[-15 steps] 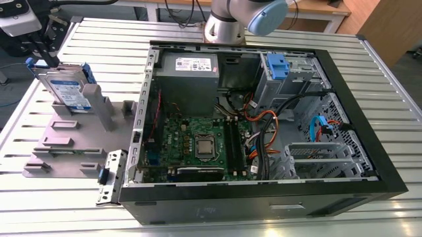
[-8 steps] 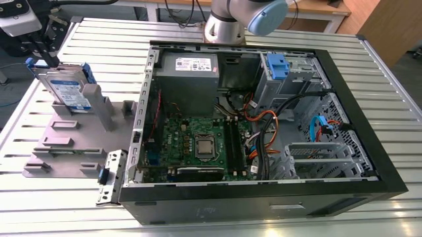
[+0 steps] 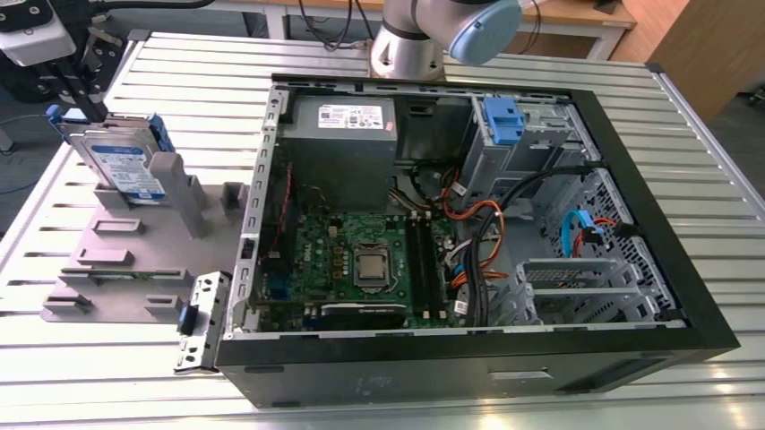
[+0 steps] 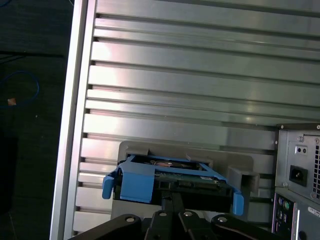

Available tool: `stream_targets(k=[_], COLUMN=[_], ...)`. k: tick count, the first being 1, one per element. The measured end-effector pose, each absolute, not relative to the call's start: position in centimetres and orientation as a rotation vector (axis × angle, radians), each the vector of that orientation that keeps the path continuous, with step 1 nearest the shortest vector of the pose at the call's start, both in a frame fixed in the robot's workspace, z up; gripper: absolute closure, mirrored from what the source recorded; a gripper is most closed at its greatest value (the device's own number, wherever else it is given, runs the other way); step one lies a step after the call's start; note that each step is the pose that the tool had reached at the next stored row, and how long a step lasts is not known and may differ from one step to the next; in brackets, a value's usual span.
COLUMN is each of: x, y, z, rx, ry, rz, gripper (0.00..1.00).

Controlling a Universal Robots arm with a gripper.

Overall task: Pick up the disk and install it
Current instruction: 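Pick up the disk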

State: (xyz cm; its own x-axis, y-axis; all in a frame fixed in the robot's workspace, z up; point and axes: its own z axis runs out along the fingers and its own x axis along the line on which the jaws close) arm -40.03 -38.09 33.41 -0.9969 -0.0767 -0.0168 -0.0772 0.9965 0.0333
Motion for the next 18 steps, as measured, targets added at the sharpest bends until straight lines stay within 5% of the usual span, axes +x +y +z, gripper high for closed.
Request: stream_targets(k=[18], x=[-40.03], y=[-38.09], z=[33.41], rx=[-0.174], ry=[3.121], rz=[0.054], gripper=[0.89])
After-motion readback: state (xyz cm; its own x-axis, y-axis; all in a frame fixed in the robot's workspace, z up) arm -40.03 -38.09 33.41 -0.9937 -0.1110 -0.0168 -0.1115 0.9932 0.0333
